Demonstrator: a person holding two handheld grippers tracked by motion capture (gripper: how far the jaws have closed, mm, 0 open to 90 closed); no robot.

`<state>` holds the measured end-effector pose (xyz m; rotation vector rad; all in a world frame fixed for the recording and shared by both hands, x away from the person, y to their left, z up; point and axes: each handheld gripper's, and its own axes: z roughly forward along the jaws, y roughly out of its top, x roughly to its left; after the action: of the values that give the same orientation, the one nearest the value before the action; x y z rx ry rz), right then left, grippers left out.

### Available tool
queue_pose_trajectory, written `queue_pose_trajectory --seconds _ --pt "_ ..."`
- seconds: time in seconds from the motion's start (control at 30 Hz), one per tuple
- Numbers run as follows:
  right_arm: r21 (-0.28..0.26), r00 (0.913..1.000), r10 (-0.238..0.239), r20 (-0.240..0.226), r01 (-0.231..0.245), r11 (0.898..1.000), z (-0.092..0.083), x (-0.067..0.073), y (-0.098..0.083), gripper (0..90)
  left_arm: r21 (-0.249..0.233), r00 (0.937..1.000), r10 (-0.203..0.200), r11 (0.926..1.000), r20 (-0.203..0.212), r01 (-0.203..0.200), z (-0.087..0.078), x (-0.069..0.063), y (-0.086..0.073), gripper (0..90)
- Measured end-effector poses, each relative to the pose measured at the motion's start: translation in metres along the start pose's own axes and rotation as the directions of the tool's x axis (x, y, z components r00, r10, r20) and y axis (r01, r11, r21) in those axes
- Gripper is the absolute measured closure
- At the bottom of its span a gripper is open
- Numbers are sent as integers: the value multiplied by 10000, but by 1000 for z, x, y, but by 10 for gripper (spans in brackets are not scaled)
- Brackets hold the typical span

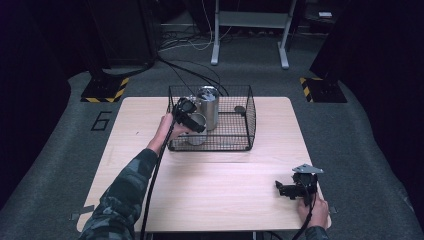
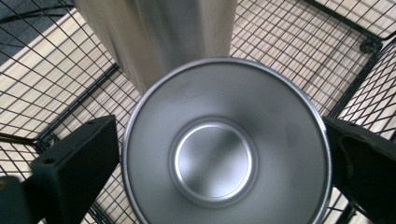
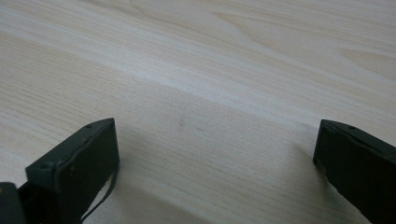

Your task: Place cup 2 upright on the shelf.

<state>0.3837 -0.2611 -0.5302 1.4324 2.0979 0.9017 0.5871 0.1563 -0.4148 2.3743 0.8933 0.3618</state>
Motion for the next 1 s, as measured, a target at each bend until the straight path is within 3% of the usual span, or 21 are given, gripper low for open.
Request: queue_pose_trajectory --seconds 0.17,0.3,0.6,0.7,0.87,0.9,1.0 --pt "-2 10000 0 1 0 10000 0 0 0 0 -397 9996 -272 9988 56 274 -7 2 0 0" --pt "-2 10000 -1 1 1 10000 0 0 0 0 -1121 9984 -546 9921 141 558 -19 3 -1 0" --pt "-1 10000 1 -1 -1 10000 0 0 0 0 -1770 9997 -196 9840 139 218 -55 -2 -2 0" --pt "-2 10000 1 2 -1 10000 0 0 0 0 -2001 10000 27 9798 51 -16 -75 -12 -4 0" --pt "1 10000 4 1 -4 10000 0 0 0 0 -2345 9999 97 9720 -135 -126 -90 -19 -7 2" --pt "-3 10000 0 0 0 10000 0 0 0 0 -2451 9999 129 9694 -86 -146 -99 -23 -9 2" --pt "1 10000 4 2 -4 10000 0 0 0 0 -2465 9993 340 9684 -179 -374 -111 -29 -14 1"
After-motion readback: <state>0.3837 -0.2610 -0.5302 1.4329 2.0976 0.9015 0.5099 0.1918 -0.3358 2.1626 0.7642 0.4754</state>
